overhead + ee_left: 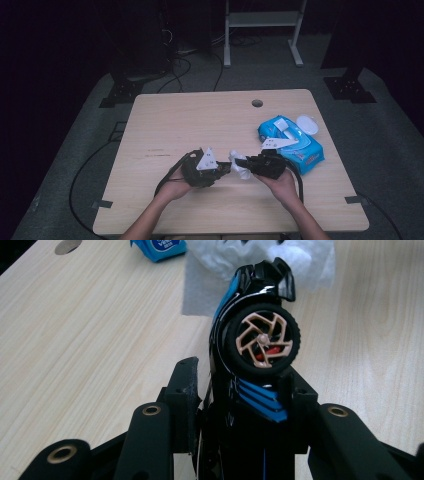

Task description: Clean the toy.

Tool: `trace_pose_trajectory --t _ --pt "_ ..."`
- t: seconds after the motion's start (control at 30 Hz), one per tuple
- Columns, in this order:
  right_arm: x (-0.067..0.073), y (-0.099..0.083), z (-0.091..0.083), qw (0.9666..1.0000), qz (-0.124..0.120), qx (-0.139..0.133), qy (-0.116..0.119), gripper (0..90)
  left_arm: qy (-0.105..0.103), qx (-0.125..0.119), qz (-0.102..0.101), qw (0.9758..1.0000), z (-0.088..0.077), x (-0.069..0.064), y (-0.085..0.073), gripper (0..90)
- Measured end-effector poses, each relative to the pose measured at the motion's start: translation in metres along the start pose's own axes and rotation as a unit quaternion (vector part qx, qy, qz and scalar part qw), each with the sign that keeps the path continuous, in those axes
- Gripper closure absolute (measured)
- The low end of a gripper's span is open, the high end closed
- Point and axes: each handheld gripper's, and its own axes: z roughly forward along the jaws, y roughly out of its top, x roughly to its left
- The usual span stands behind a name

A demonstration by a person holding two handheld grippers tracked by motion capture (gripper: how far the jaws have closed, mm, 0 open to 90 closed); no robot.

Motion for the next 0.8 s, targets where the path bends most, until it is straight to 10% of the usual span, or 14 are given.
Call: trace_pose_trajectory --t 0.8 --pt "0.008 0.009 -0.005 0.9987 0.01 -0.036 0.035 79.7 0.007 -0.029 -0.009 0.9995 -0.003 0.002 0.002 62.8"
